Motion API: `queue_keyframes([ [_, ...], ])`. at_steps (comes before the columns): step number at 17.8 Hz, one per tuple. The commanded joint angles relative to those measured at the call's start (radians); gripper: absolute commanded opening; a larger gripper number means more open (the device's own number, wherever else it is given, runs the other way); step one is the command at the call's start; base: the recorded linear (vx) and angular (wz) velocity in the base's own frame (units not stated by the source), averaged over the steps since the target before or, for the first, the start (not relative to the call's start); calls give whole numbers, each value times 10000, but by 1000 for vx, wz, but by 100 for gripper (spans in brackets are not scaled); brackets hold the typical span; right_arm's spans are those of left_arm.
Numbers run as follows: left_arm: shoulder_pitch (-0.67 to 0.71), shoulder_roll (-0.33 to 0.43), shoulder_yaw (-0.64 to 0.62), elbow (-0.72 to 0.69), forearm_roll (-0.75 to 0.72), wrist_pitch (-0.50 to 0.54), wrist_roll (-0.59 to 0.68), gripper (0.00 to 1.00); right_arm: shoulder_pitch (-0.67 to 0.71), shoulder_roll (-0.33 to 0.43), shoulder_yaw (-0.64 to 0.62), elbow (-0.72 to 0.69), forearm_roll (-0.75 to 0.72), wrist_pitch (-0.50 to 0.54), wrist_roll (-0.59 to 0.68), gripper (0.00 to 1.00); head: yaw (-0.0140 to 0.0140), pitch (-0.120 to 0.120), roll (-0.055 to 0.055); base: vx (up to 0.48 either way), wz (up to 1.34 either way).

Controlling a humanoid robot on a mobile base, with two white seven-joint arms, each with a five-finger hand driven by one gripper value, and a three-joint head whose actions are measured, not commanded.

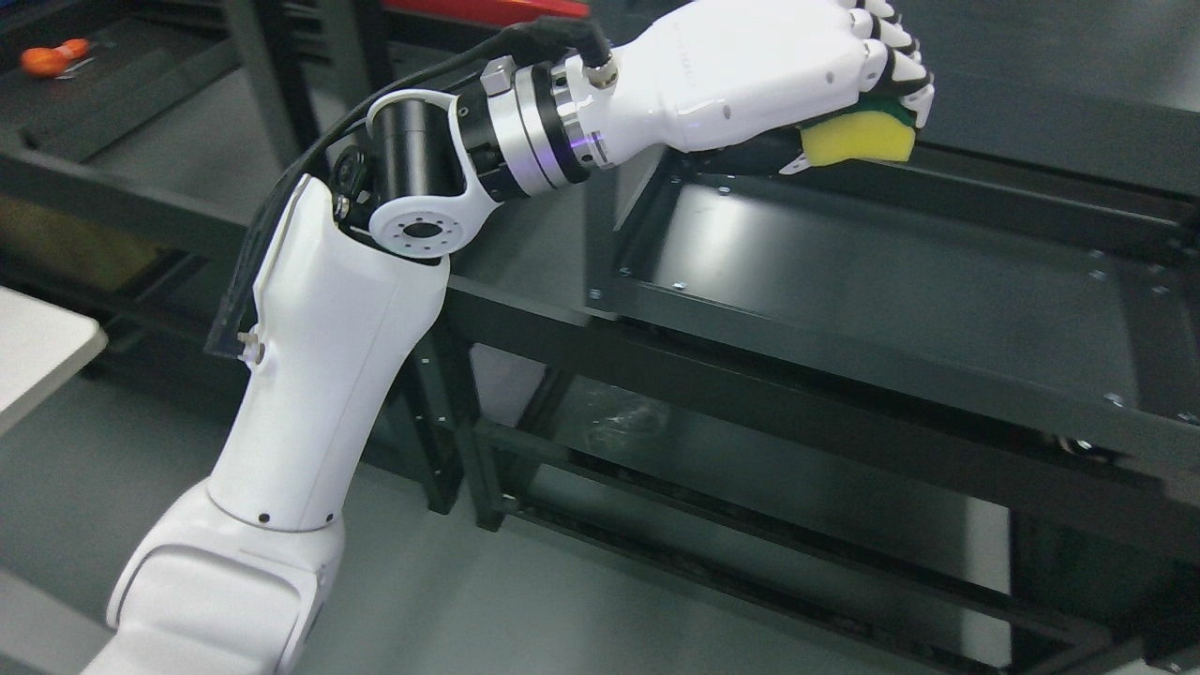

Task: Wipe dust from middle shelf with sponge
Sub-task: 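Carry the sponge toward the shelving unit while the robot turns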

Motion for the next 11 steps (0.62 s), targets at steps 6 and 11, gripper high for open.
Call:
queue_keyframes([
  [6,-3198,141,-2049,2199,-1244,7,74,1,0,-174,0,-175,0,726,48,100,0,0,0,-34,-774],
  [11,-3199,141,-3214,2447,-2076,35,120,1,0,-174,0,-175,0,726,48,100,0,0,0,30,-306],
])
